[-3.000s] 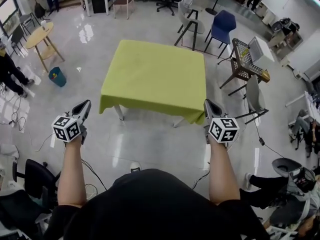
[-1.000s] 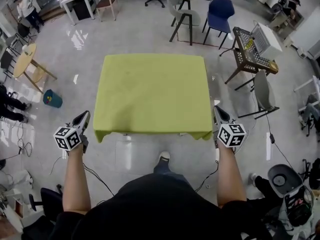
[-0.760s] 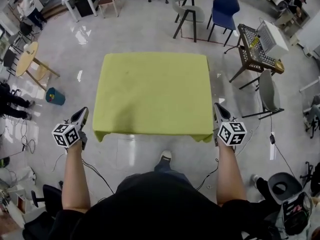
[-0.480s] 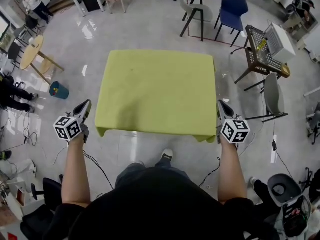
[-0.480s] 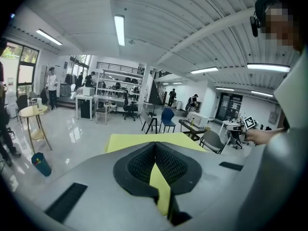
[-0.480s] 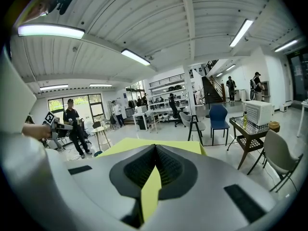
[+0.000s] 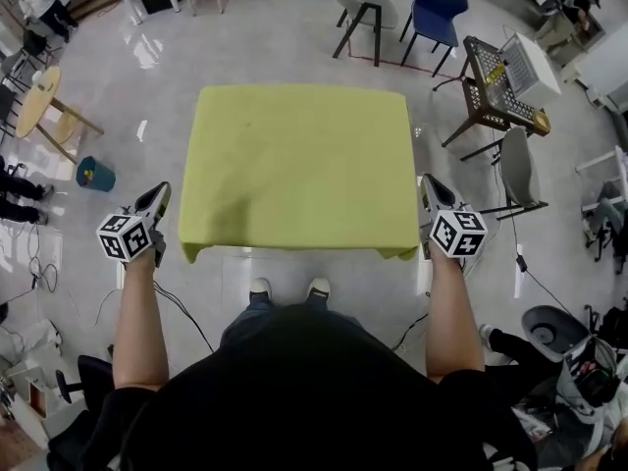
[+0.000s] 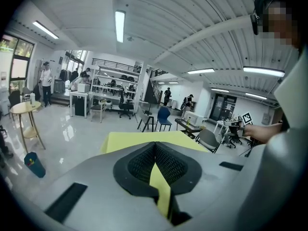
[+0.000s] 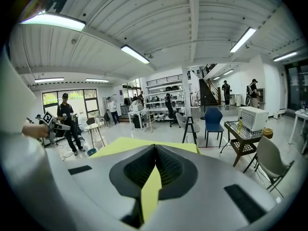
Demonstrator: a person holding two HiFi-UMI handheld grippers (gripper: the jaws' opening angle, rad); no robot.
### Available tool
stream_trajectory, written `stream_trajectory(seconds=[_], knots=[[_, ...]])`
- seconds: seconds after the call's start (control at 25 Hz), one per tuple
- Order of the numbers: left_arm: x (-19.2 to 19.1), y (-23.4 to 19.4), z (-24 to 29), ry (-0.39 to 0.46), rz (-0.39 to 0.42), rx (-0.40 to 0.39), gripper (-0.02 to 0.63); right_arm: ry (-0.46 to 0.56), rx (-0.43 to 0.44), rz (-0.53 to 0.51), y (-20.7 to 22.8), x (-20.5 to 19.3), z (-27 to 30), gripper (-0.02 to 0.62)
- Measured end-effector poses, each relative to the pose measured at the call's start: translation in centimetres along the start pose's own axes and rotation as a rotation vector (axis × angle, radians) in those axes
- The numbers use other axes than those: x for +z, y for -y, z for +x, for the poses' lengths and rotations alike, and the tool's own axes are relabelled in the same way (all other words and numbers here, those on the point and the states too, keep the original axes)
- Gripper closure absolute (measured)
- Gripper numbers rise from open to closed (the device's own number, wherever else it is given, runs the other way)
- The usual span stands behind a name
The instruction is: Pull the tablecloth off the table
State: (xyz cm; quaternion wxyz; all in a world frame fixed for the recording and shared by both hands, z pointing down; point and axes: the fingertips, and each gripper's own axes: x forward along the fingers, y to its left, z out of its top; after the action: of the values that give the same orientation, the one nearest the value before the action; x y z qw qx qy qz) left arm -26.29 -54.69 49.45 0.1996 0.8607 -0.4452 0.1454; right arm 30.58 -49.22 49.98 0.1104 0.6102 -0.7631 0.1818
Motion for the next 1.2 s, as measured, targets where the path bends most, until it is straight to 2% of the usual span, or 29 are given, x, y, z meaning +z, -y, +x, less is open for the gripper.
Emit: stream_trajectory(seconds=[0.2,0.36,0.64,0.88,0.92,1.0,1.08,1.2], knots=[[-0.4,-2.6,-0.6,-0.012,0.006,-0.016,0.584,-0.012,-0.024,-0.003,-1.4,-0.4,-0.1,0.579],[-2.3,-4.0,-0.9,-0.046,-0.005,-0.01,0.584,-0.045,-0.048,0.002,-0.9,-2.4,-0.3,0.577],[-7.3,-8.8,-0.6,-0.12,-0.037,0.04,0.583,-0.113,-0.101,-0.039,0.2,-7.4,1.3,0.568],[-10.8,-10.4,0.0,-0.188,-0.053,0.096,0.578,-0.217,-0.108,-0.084,3.1,-11.9,1.1,0.541],[-11.2,-10.3,0.2,-0.196,-0.056,0.102,0.569,-0.241,-0.103,-0.085,3.8,-12.8,0.7,0.528],[-12.7,-9.4,1.2,-0.222,-0.074,0.095,0.493,-0.31,-0.101,-0.084,6.3,-15.2,-0.8,0.498],[-14.7,-9.0,2.9,-0.263,-0.085,0.074,0.468,-0.38,-0.111,-0.081,8.6,-18.0,-1.9,0.47],[-17.8,-11.9,3.5,-0.328,-0.071,0.058,0.432,-0.443,-0.122,-0.068,8.3,-22.5,-1.0,0.439]])
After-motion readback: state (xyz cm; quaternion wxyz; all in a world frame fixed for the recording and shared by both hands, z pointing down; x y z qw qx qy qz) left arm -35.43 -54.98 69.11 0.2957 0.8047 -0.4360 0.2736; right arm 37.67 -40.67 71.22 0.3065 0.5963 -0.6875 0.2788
